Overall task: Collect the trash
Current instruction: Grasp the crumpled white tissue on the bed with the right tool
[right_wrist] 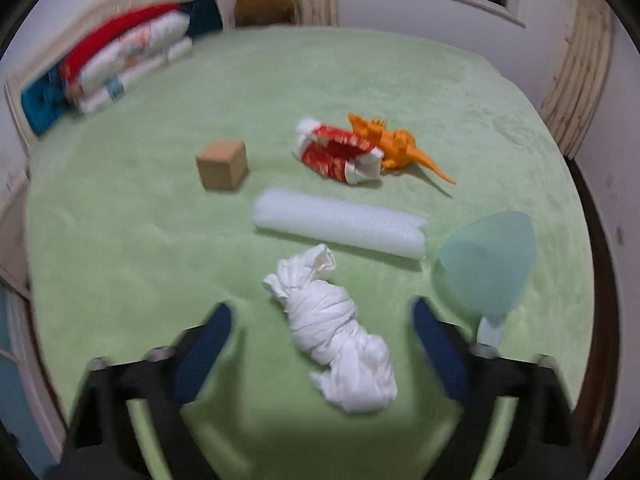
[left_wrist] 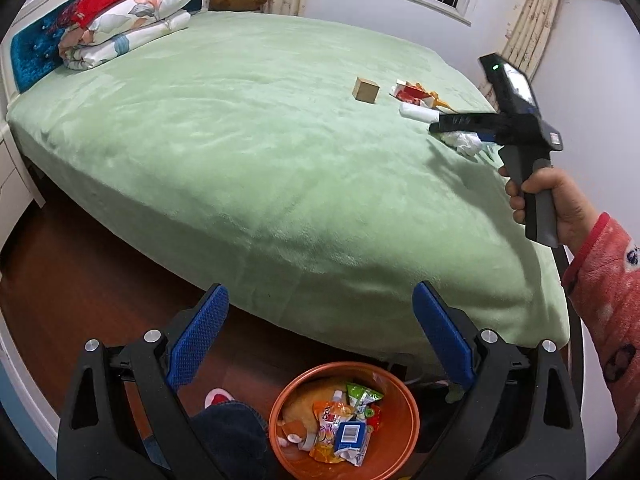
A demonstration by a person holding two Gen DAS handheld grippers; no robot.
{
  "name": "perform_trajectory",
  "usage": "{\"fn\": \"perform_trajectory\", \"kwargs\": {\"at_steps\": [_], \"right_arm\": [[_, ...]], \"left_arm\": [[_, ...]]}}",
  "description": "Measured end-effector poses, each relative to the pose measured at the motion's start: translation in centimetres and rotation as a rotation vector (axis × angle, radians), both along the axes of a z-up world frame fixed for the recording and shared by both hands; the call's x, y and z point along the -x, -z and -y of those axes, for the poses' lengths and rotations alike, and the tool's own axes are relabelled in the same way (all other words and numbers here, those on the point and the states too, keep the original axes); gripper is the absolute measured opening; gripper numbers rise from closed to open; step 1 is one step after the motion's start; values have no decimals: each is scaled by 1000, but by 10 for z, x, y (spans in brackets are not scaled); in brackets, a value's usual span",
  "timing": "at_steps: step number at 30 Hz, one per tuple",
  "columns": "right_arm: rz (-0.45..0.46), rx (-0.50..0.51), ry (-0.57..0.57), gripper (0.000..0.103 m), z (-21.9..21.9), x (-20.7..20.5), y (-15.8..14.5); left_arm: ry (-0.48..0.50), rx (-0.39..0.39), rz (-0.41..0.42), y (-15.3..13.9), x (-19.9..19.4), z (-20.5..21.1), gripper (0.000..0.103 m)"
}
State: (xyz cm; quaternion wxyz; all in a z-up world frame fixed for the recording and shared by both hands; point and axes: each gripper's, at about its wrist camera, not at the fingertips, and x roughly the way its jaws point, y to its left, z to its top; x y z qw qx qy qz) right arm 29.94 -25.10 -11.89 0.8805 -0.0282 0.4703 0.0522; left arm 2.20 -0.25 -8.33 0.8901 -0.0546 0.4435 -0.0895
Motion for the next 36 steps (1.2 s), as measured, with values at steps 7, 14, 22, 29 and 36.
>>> {"fn": "perform_trajectory", "kwargs": {"at_steps": [7,14,22,29,36], "right_arm": [[3,-57,-40,34,8,26,-8],[106,-158,-50,35,23,99,-43],[220,-240,-107,35,29,192,-68],[290,-316,-120,35,38,238,-70],[314,-341,-119,35,50,235,-69]], "left_arm": [[2,22,-14,2,-3,-1,91],[24,22,-21,2,0,10,91],[39,-13,36,-8,-31,33,91],[65,-1,124,-16,-122,63,91],[63,-113,135,-8,-245,103,91]]}}
